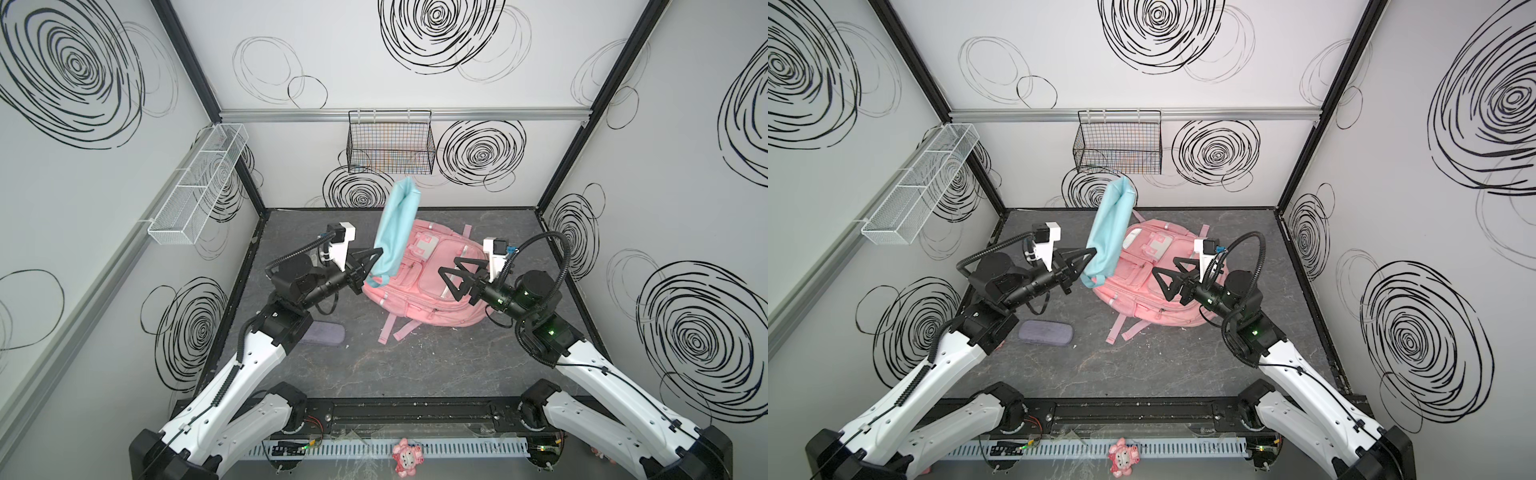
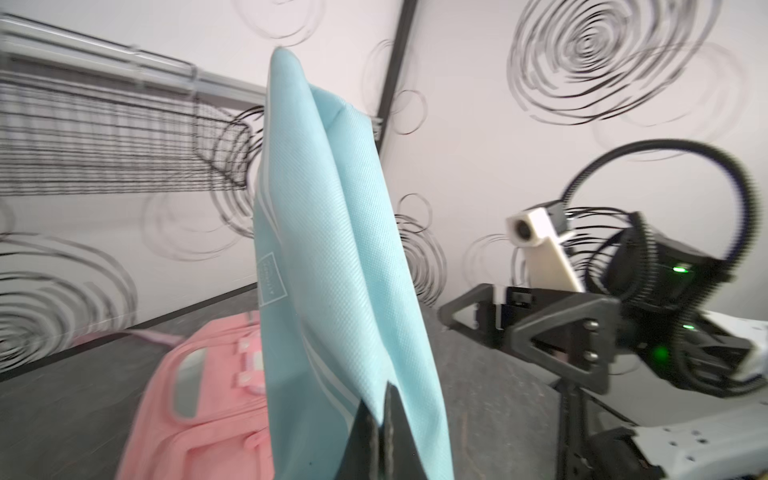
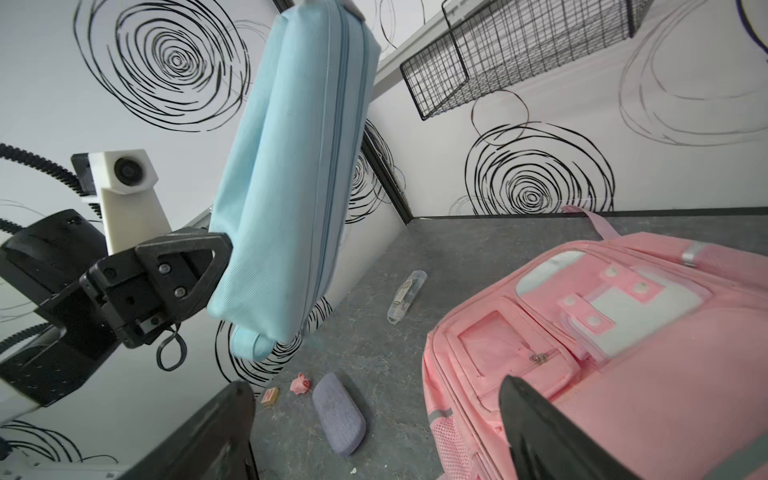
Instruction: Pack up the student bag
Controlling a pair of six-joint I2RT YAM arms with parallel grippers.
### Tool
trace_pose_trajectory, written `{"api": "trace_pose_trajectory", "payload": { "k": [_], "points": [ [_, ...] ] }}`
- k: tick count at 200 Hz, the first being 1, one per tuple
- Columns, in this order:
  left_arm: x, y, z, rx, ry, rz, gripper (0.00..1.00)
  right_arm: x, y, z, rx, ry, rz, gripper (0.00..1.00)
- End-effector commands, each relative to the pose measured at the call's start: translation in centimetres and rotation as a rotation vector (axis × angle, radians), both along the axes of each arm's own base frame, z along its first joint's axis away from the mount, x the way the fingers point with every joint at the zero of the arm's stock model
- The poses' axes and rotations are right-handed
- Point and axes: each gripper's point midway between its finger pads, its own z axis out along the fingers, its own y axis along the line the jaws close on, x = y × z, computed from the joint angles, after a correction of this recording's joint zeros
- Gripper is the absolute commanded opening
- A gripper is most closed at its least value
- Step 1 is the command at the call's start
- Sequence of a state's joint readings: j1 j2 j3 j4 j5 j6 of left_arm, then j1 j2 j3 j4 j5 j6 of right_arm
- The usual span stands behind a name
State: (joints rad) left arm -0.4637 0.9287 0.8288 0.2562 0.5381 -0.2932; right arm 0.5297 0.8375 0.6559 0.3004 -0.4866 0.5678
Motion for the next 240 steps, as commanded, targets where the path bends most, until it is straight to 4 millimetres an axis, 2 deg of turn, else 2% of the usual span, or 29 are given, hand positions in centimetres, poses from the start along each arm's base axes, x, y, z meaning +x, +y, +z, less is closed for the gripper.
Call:
{"api": "trace_pose_trajectory", "payload": {
  "k": [1, 19, 42, 53, 61, 68, 79, 90, 99, 107, 118, 125, 137, 145, 150, 166, 179, 205, 240],
  "points": [
    [-3.6, -2.9, 2.2, -0.082, -0.086, -0.21, 0.0, -1.0, 0.0, 5.2, 0.11, -0.11, 0.038, 1.0],
    [-5.4, -4.9, 1.5, -0.076, -0.095, -0.294, 0.0, -0.5, 0.0, 5.7, 0.137, -0.111, 0.031, 1.0],
    [-6.9, -6.7, 0.7, -0.061, -0.093, -0.369, 0.0, 0.0, 0.6, 5.3, 0.159, -0.074, 0.054, 1.0],
    [-7.3, -7.2, 0.3, -0.053, -0.09, -0.39, 0.0, 0.0, 0.9, 4.9, 0.173, -0.056, 0.077, 0.93],
    [-7.4, -7.4, 0.2, -0.05, -0.091, -0.395, 0.0, -0.2, 1.1, 4.6, 0.178, -0.046, 0.093, 0.78],
    [-7.3, -7.5, 0.0, -0.047, -0.087, -0.394, 0.0, -0.3, 1.2, 4.5, 0.18, -0.043, 0.104, 0.56],
    [-6.6, -7.5, -0.4, -0.035, -0.074, -0.364, 0.0, -0.5, 1.0, 4.3, 0.179, -0.044, 0.101, 0.18],
    [-5.4, -7.5, -1.2, -0.009, -0.052, -0.305, 0.0, -0.5, 0.4, 3.8, 0.166, -0.04, 0.068, 0.0],
    [-4.2, -7.5, -1.9, 0.017, -0.032, -0.245, 0.02, -0.4, -0.2, 3.6, 0.145, -0.045, 0.035, 0.0],
    [-2.8, -7.3, -2.6, 0.041, -0.011, -0.174, 0.2, -0.2, -0.9, 3.5, 0.121, -0.047, -0.007, 0.0],
    [-0.8, -7.0, -3.7, 0.085, 0.012, -0.056, 0.5, 0.4, -2.4, 3.1, 0.082, -0.036, -0.096, 0.0],
    [0.7, -6.8, -4.5, 0.123, 0.034, 0.034, 0.6, 1.3, -4.1, 2.7, 0.051, -0.017, -0.198, 0.0],
    [2.5, -6.8, -5.8, 0.201, 0.061, 0.156, 0.63, 3.0, -8.1, 1.6, -0.028, 0.027, -0.426, 0.0],
    [3.3, -7.2, -6.7, 0.257, 0.081, 0.204, 0.69, 3.8, -11.4, 0.9, -0.089, 0.049, -0.61, 0.0],
    [3.9, -7.8, -7.8, 0.295, 0.104, 0.227, 0.7, 4.0, -13.6, 0.7, -0.118, 0.053, -0.725, 0.0],
    [4.8, -10.0, -10.2, 0.379, 0.169, 0.237, 0.72, 3.4, -19.4, 1.0, -0.168, 0.017, -0.999, 0.0],
    [5.2, -12.2, -12.1, 0.439, 0.208, 0.224, 0.74, 2.5, -22.7, 1.9, -0.18, -0.022, -1.134, 0.0],
    [5.8, -16.3, -15.5, 0.563, 0.251, 0.19, 0.76, 1.1, -26.0, 4.0, -0.178, -0.078, -1.25, 0.0],
    [6.0, -20.5, -19.8, 0.73, 0.278, 0.139, 0.78, -1.2, -27.6, 5.4, -0.136, -0.137, -1.318, 0.0]
  ]
}}
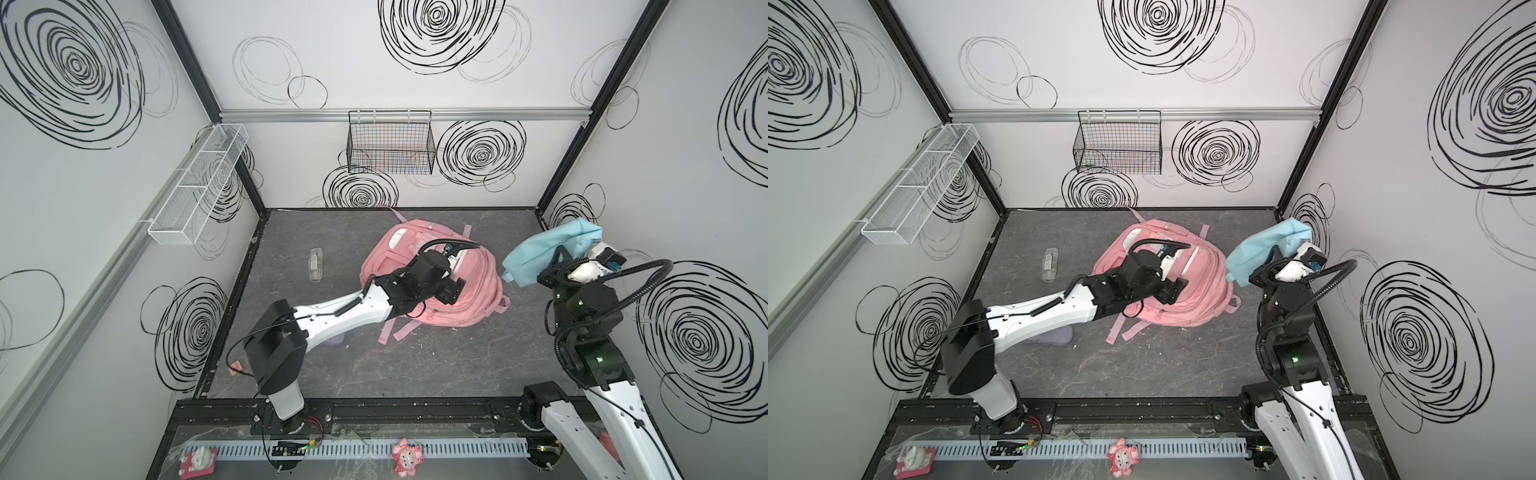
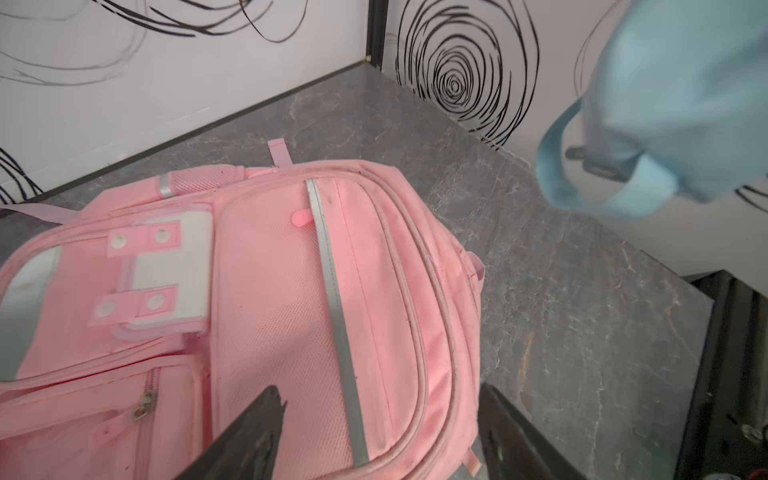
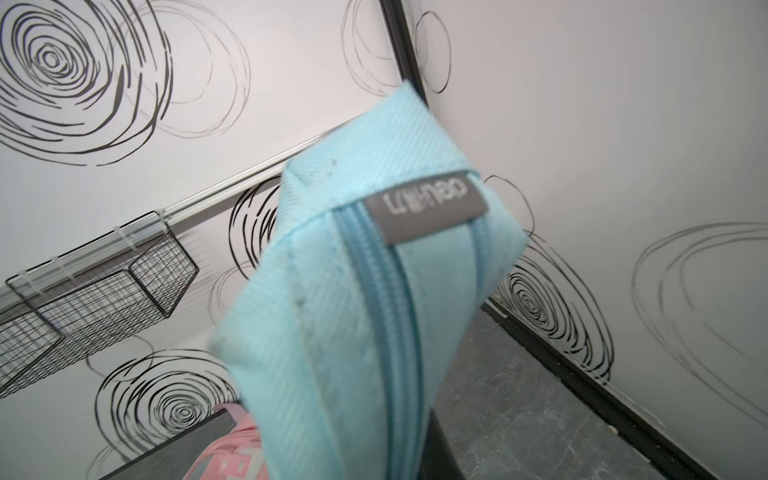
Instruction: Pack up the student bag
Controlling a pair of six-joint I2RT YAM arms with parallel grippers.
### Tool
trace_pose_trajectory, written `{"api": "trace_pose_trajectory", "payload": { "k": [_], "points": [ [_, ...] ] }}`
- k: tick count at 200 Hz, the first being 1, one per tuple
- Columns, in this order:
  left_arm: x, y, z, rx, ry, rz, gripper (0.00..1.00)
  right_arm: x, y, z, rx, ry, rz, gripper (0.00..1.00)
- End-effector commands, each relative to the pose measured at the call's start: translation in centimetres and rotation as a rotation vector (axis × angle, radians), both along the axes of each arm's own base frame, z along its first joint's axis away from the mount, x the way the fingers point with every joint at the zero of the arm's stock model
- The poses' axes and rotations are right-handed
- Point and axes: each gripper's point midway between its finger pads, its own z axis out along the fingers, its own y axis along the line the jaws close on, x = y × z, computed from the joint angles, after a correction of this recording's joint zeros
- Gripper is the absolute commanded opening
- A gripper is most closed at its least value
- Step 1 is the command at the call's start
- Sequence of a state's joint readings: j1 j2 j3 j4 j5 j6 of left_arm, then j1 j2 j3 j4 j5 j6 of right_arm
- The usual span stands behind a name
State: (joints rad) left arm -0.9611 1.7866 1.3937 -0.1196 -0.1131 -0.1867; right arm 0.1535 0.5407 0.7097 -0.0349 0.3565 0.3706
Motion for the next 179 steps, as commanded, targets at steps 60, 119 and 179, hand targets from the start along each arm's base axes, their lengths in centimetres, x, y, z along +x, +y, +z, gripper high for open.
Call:
{"api": "trace_pose_trajectory", "payload": {
  "k": [60, 119, 179],
  "points": [
    [2.4, -2.3, -6.8, 0.365, -0.037, 0.024, 0.73, -2.1, -1.0, 2.1, 0.009, -0.086, -0.039, 0.0],
    [3.5, -1.5, -7.2, 0.366, -0.034, 0.066, 0.16, -1.4, 0.2, 1.7, 0.039, -0.084, 0.031, 0.0],
    [4.1, -0.9, 0.0, 0.106, -0.033, 0.073, 0.0, 0.7, 2.5, -0.2, 0.039, 0.021, 0.157, 0.0]
  ]
}}
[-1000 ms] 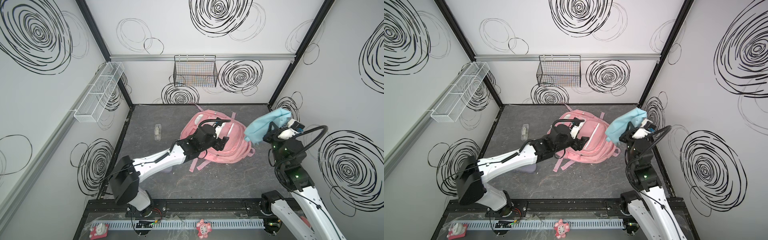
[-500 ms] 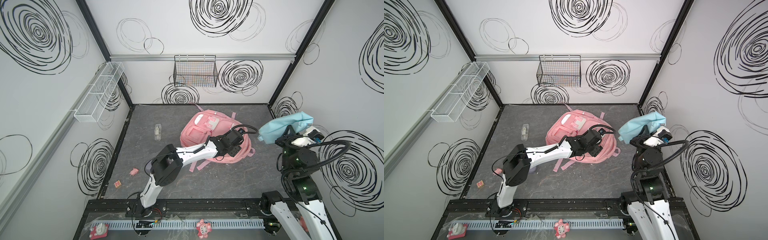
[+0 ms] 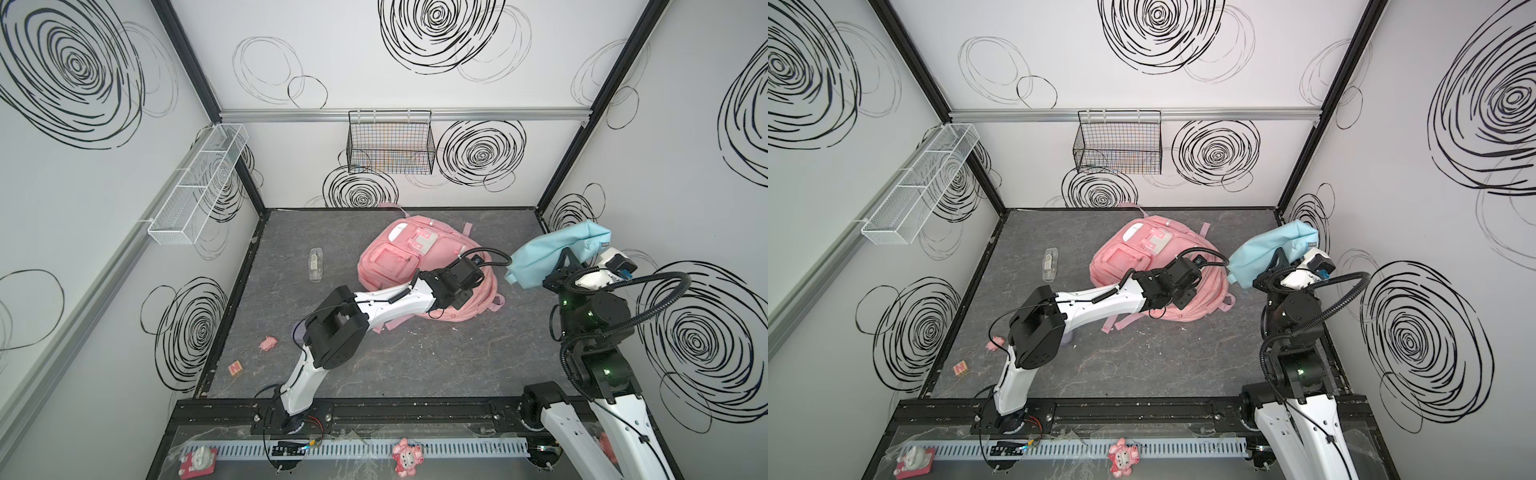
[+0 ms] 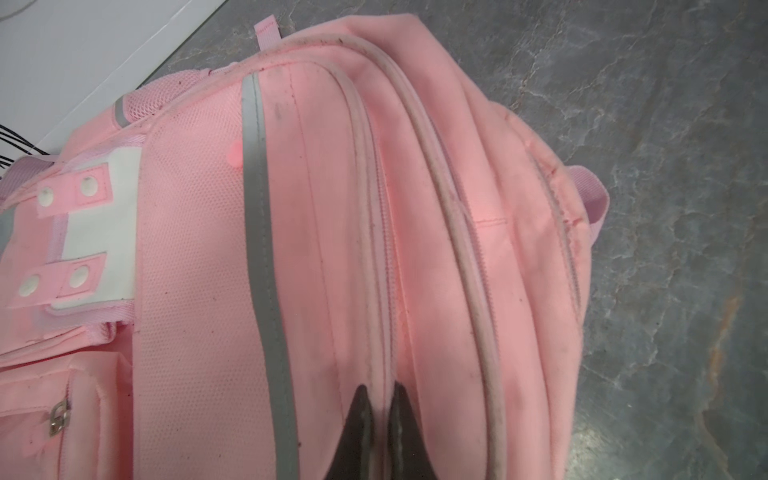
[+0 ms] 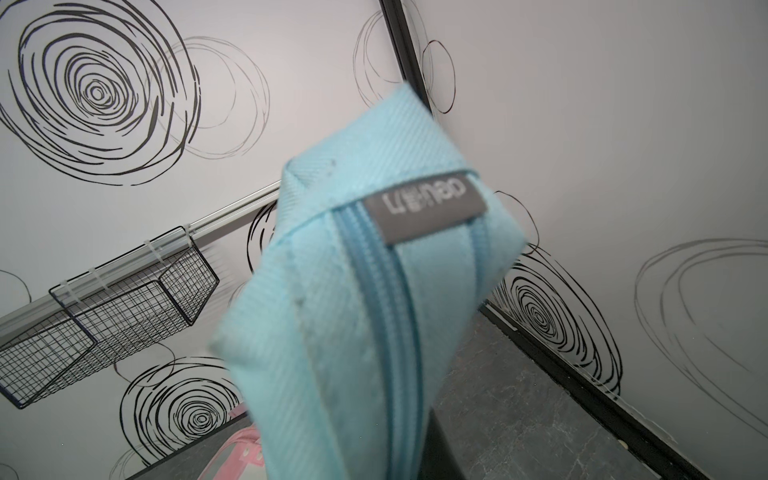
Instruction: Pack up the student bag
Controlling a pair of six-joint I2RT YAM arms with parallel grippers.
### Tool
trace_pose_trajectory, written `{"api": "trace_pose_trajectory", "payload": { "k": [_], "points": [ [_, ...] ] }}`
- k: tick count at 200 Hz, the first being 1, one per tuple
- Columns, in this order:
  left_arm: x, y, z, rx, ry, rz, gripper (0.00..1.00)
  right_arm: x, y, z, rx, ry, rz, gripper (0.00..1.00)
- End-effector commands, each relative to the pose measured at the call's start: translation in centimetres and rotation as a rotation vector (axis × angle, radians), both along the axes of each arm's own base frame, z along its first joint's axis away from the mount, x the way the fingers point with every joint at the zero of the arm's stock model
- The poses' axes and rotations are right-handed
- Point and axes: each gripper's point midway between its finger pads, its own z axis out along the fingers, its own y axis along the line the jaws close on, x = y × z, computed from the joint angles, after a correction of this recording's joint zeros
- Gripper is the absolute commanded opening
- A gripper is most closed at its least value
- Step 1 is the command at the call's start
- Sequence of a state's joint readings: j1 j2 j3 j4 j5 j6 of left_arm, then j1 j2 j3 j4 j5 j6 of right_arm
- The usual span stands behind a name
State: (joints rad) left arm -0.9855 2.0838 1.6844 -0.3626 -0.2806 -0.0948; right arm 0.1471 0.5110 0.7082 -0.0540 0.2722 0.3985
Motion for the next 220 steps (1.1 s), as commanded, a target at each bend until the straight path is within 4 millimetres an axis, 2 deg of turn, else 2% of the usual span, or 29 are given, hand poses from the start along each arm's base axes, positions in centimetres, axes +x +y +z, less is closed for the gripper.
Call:
{"api": "trace_pose_trajectory", "payload": {
  "k": [1, 32, 51, 71, 106, 128, 170, 220],
  "points": [
    [1.2, 0.7, 7.2, -0.22, -0.043, 0.026, 0.0, 1.1, 1.4, -0.6, 0.014, 0.043, 0.081, 0.0],
    [0.3, 2.2, 12.8, -0.481, -0.033, 0.011, 0.0, 2.1, 2.7, -2.8, 0.057, 0.102, 0.146, 0.0],
    [-0.9, 2.6, 14.8, -0.583, -0.029, -0.031, 0.0, 2.8, 3.4, -3.9, 0.103, 0.118, 0.191, 0.0],
    [-1.8, 2.7, 15.9, -0.644, -0.035, -0.052, 0.0, 3.6, 4.4, -5.3, 0.166, 0.138, 0.246, 0.0],
    [-3.2, 2.5, 16.9, -0.718, -0.059, -0.055, 0.0, 5.0, 6.2, -8.9, 0.278, 0.175, 0.34, 0.0],
    [-4.2, 2.1, 16.9, -0.756, -0.074, -0.078, 0.0, 5.8, 6.7, -10.8, 0.312, 0.205, 0.36, 0.0],
    [-5.5, 0.9, 16.7, -0.783, -0.08, -0.171, 0.0, 7.2, 7.1, -12.0, 0.344, 0.225, 0.378, 0.0],
    [-6.6, 0.3, 17.3, -0.814, -0.082, -0.282, 0.0, 8.2, 7.6, -13.8, 0.444, 0.242, 0.406, 0.0]
  ]
}}
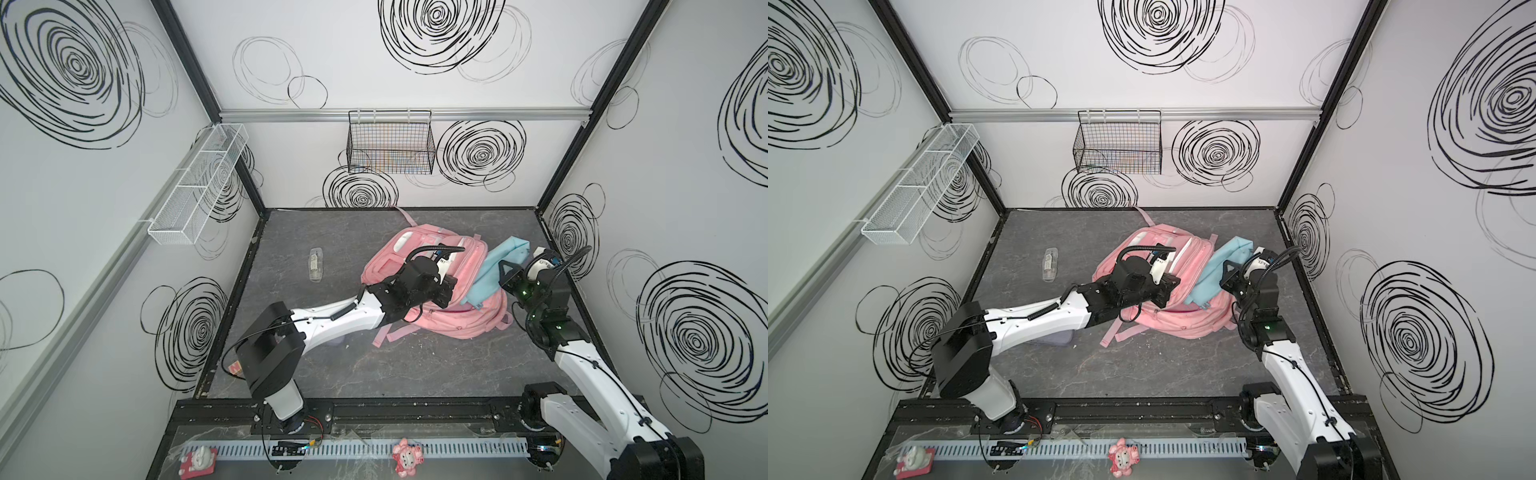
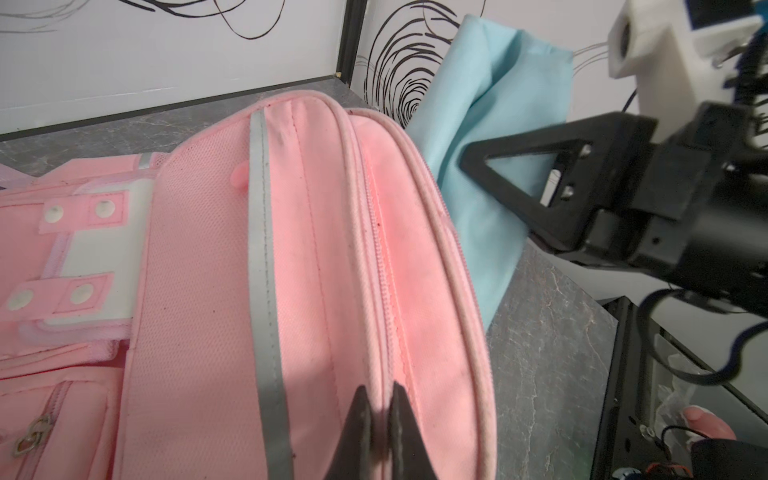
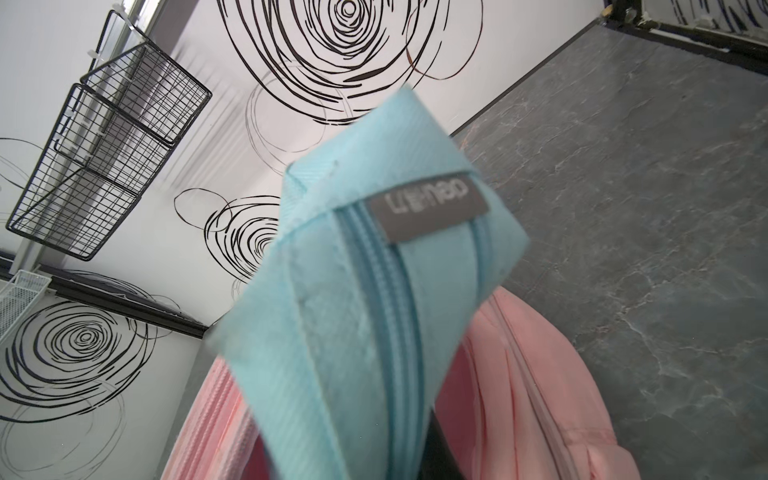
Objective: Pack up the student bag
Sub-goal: 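Lower the pencil case into the bag with the right gripper while left holds it open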
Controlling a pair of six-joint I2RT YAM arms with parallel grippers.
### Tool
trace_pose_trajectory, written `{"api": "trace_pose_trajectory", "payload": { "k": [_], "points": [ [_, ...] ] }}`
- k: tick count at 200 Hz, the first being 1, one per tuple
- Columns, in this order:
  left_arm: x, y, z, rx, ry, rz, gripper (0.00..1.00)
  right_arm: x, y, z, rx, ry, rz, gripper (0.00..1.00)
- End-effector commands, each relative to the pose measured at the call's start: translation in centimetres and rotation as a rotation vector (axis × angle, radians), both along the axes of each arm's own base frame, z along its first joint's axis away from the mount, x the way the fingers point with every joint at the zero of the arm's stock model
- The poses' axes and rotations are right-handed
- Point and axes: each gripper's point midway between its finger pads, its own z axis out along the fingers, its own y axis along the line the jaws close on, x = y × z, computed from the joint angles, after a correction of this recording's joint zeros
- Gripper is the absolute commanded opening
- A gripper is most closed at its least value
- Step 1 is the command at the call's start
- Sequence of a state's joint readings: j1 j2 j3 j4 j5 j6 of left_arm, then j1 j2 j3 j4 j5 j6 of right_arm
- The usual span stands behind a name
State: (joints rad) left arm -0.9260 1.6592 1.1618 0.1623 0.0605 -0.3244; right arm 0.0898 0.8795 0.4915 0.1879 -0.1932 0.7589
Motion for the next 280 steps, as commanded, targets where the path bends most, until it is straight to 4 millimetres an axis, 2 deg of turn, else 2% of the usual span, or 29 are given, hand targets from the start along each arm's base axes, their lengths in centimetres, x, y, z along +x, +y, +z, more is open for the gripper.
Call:
{"api": "trace_pose_trajectory", "payload": {
  "k": [1, 76, 100, 146, 165, 211, 233, 256, 280],
  "points": [
    [-1.8, -2.0, 8.5, -0.241, -0.179, -0.145, 0.0, 0.7, 0.4, 1.4, 0.091, -0.072, 0.015, 0.0],
    [-3.7, -2.4, 10.1, -0.305, -0.212, -0.267, 0.0, 1.7, 1.8, -2.2, 0.189, 0.025, 0.068, 0.0],
    [-4.3, -2.6, 10.2, -0.308, -0.219, -0.304, 0.0, 1.8, 2.4, -2.4, 0.224, 0.015, 0.089, 0.0],
    [-4.5, -2.9, 9.7, -0.303, -0.209, -0.326, 0.0, 2.3, 3.0, -3.4, 0.255, 0.039, 0.116, 0.08],
    [-4.4, -2.8, 9.7, -0.304, -0.208, -0.323, 0.0, 2.4, 3.1, -4.2, 0.251, 0.073, 0.122, 0.14],
    [-4.0, -2.4, 9.9, -0.304, -0.208, -0.305, 0.0, 2.1, 2.3, -5.7, 0.211, 0.133, 0.1, 0.49],
    [-3.7, -2.2, 10.0, -0.31, -0.208, -0.292, 0.0, 1.8, 1.6, -6.0, 0.188, 0.15, 0.086, 0.61],
    [-3.3, -1.9, 9.8, -0.318, -0.203, -0.279, 0.0, 1.4, 0.9, -6.2, 0.16, 0.157, 0.082, 0.66],
    [-2.9, -1.6, 10.2, -0.344, -0.198, -0.274, 0.0, 1.2, 0.2, -6.1, 0.16, 0.161, 0.078, 0.67]
  ]
}}
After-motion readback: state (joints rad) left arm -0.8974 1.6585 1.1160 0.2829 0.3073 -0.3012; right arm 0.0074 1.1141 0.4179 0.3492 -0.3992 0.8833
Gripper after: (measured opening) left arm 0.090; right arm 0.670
